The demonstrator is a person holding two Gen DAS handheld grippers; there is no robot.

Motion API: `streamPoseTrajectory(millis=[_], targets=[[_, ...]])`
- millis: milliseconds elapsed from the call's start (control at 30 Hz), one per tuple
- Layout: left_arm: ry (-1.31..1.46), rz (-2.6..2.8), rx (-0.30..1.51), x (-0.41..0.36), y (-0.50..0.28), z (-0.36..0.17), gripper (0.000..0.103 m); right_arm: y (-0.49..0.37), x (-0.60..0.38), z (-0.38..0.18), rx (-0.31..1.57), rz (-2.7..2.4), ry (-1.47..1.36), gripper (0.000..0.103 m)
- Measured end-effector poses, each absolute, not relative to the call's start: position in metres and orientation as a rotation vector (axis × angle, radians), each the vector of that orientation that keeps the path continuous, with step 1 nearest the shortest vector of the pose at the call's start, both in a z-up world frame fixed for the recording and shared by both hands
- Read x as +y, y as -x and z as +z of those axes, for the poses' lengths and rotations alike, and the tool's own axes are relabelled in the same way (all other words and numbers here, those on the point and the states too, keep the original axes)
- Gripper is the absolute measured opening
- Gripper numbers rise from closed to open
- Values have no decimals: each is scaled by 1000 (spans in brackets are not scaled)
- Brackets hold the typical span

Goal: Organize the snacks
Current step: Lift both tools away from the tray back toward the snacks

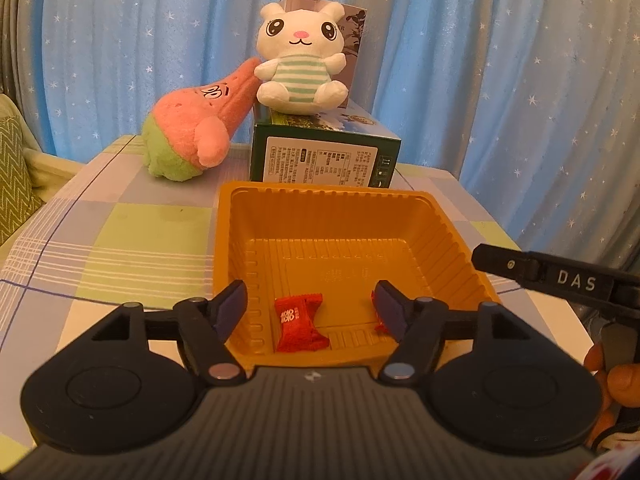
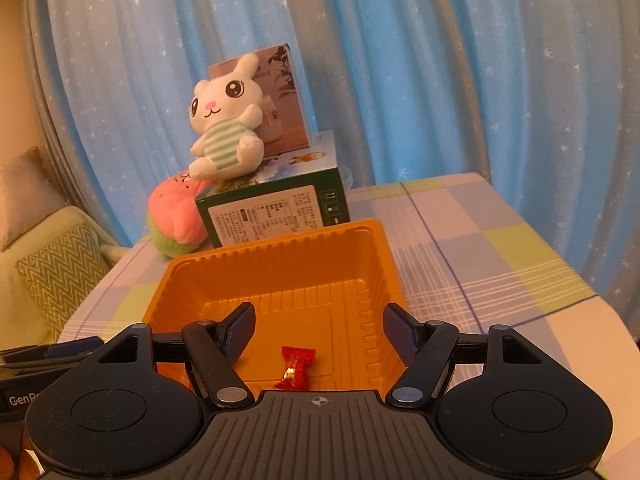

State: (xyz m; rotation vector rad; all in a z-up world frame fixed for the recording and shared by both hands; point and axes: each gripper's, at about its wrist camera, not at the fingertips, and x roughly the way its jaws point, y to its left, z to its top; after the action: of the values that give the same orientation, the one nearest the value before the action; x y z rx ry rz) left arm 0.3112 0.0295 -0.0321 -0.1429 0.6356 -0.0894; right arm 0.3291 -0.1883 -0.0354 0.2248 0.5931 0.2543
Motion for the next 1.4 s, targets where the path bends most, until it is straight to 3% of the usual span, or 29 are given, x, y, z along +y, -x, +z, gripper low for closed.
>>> streamPoseTrajectory(millis=[233, 333, 500, 1400], targets=[[134, -107, 636, 25, -276, -28, 78, -291, -200, -29, 578, 219, -219, 72], [139, -116, 641, 23, -260, -30, 84, -273, -206, -29, 574, 189, -218, 81], [154, -112, 655, 22, -232, -32, 91, -243, -220, -29, 569, 158, -237, 83], [186, -73, 752, 24, -78, -39, 92, -68, -244, -46, 664, 107, -273, 83]])
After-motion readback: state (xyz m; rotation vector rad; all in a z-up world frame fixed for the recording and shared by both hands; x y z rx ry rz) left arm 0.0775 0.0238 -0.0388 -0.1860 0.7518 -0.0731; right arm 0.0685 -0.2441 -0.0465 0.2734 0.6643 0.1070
